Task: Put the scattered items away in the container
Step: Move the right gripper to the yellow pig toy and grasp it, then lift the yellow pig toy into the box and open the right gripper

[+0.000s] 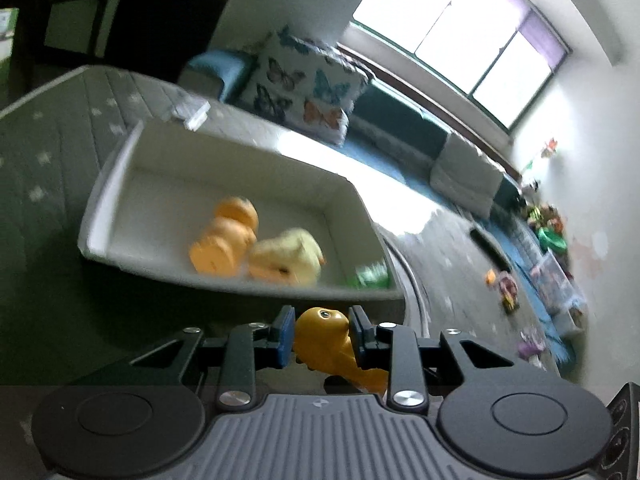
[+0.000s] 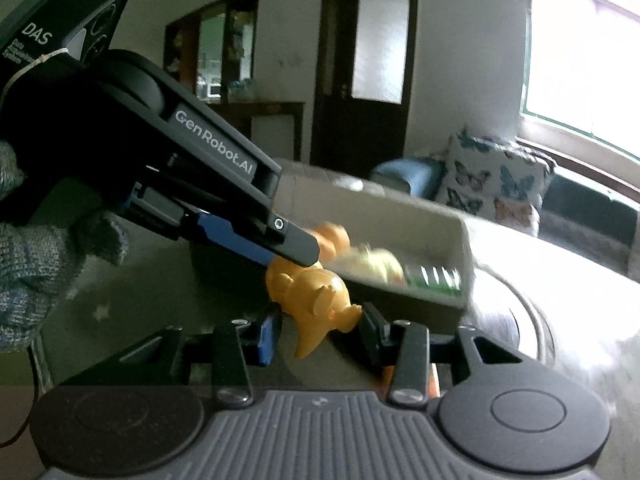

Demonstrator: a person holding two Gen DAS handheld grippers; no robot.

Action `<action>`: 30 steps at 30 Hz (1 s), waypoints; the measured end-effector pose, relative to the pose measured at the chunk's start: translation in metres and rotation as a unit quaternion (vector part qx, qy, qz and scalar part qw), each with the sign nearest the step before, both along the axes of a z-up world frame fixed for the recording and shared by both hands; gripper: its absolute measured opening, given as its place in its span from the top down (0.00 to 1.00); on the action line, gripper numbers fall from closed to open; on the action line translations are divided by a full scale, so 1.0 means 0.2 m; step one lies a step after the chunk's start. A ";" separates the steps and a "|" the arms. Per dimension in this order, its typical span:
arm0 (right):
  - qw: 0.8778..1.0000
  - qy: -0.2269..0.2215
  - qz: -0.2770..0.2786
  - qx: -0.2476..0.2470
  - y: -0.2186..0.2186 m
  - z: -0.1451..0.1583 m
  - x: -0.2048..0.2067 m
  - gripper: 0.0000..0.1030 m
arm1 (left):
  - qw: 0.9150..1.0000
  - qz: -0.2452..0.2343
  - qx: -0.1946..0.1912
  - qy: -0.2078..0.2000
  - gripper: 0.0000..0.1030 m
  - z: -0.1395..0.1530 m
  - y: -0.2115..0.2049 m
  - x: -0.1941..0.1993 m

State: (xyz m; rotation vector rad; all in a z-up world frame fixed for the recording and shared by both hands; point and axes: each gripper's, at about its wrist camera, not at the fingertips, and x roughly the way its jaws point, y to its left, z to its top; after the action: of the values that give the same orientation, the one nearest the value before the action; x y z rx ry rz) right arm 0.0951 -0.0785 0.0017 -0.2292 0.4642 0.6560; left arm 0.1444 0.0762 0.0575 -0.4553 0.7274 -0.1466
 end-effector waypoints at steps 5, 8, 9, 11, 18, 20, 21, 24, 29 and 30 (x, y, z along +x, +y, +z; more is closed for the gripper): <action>1.000 0.000 0.022 0.012 0.12 0.04 0.16 0.59 | 1.000 0.029 0.007 -0.009 0.69 0.04 0.12 0.11; 0.999 0.003 0.031 0.014 0.19 0.04 0.26 0.59 | 0.999 0.042 0.003 -0.002 0.69 0.03 0.19 0.19; 0.999 0.002 0.034 0.012 0.21 0.03 0.29 0.59 | 0.999 0.046 0.001 0.000 0.69 0.03 0.21 0.21; 0.999 0.003 0.039 0.009 0.25 0.01 0.34 0.59 | 0.999 0.054 -0.002 0.006 0.69 0.01 0.25 0.26; 0.998 0.030 0.055 0.006 0.31 -0.07 0.49 0.59 | 0.997 0.068 -0.023 0.026 0.74 -0.08 0.33 0.33; 0.998 0.034 0.055 0.005 0.32 -0.10 0.51 0.58 | 0.997 0.069 -0.028 0.031 0.74 -0.10 0.34 0.34; 0.998 0.034 0.054 0.005 0.32 -0.10 0.51 0.58 | 0.997 0.070 -0.029 0.033 0.74 -0.11 0.34 0.34; 0.998 0.038 0.054 0.007 0.31 -0.12 0.52 0.58 | 0.996 0.068 -0.034 0.036 0.74 -0.12 0.34 0.33; 0.998 0.032 0.049 0.009 0.29 -0.13 0.49 0.52 | 0.997 0.069 -0.027 0.037 0.74 -0.12 0.33 0.32; 0.998 0.030 0.046 0.008 0.29 -0.13 0.49 0.52 | 0.997 0.070 -0.026 0.036 0.74 -0.12 0.32 0.31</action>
State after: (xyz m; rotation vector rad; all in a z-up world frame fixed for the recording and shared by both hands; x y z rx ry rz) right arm 0.1924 -0.0204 -0.0238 -0.2165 0.5078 0.7571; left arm 0.2066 0.1408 0.0343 -0.5620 0.7613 -0.0181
